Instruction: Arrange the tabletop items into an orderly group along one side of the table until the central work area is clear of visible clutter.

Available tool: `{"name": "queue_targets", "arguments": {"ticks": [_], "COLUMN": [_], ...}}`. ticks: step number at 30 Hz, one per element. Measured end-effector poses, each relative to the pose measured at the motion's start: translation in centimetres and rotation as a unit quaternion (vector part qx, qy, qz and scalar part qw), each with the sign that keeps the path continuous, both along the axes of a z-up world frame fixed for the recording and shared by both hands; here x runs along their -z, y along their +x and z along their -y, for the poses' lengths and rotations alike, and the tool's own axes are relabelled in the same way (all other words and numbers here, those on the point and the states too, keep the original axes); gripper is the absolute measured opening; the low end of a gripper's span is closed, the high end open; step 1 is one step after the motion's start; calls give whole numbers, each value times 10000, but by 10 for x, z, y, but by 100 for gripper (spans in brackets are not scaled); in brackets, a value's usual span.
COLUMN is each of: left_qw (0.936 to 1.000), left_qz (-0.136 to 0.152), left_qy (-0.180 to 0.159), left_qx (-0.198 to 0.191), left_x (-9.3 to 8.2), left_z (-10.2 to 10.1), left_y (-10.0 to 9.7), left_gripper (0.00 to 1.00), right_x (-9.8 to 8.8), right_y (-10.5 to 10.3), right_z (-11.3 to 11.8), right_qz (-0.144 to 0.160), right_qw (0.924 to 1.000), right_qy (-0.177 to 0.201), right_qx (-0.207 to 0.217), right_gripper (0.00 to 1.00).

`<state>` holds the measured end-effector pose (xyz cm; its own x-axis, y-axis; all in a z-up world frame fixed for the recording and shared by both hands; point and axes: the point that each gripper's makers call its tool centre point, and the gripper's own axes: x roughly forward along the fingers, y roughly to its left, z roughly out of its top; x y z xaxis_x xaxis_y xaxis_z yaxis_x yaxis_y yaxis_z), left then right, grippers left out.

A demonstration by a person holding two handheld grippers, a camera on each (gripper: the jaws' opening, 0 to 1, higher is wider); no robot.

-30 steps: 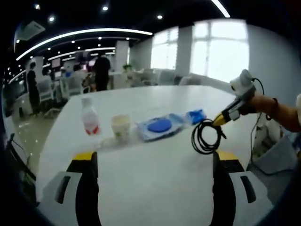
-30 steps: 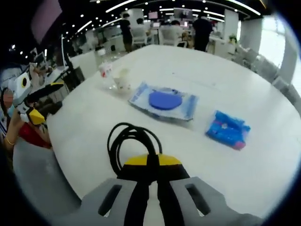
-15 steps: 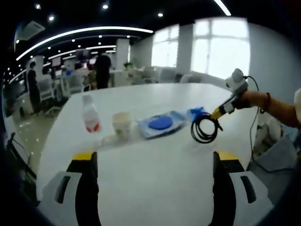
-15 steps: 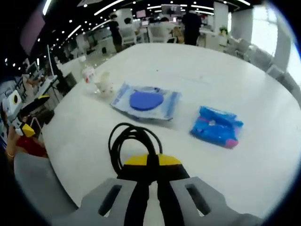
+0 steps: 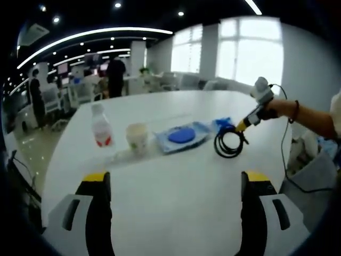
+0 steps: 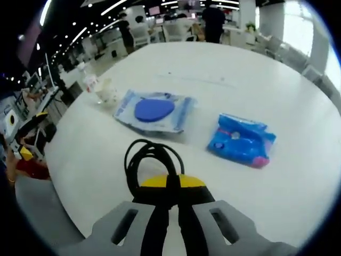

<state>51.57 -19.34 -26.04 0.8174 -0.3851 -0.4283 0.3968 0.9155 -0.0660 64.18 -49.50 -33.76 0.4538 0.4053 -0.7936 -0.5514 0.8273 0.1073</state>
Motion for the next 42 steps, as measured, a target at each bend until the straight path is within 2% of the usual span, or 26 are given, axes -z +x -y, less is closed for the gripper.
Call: {"name": "queue_targets", "arguments": {"ticks": [8, 24, 29, 35, 37, 42], "left_qw": [10000, 9999, 9998, 9999, 9999, 9999], "left_qz": [-36, -143, -155, -86, -81, -122], "left_qy": [34, 12, 48, -14, -15, 26], "left_qx": [71, 87, 64, 74, 80, 96], "left_x": [1, 4, 4, 2, 2, 3], "left_z": [5, 6, 4, 6, 6, 6], "left_y": [-1, -4, -5, -4, -3, -4], "left_gripper": [98, 97, 96, 99, 99, 99], "right_x": [15, 41, 48, 54, 54, 48], "right_y": [11, 21, 20, 19, 21, 24], "right_z": [9, 15, 18, 19, 18, 18], "right_qz": [-124, -142, -128, -9, -10, 100], "right_qw": [9999, 9979, 9969, 9957, 9964, 9972], "right_qy": [5, -626, -776, -925, -849, -703], "right_qx": [46, -42, 63, -97, -8, 218], "right_gripper": [4, 5, 6, 8, 9, 23]}}
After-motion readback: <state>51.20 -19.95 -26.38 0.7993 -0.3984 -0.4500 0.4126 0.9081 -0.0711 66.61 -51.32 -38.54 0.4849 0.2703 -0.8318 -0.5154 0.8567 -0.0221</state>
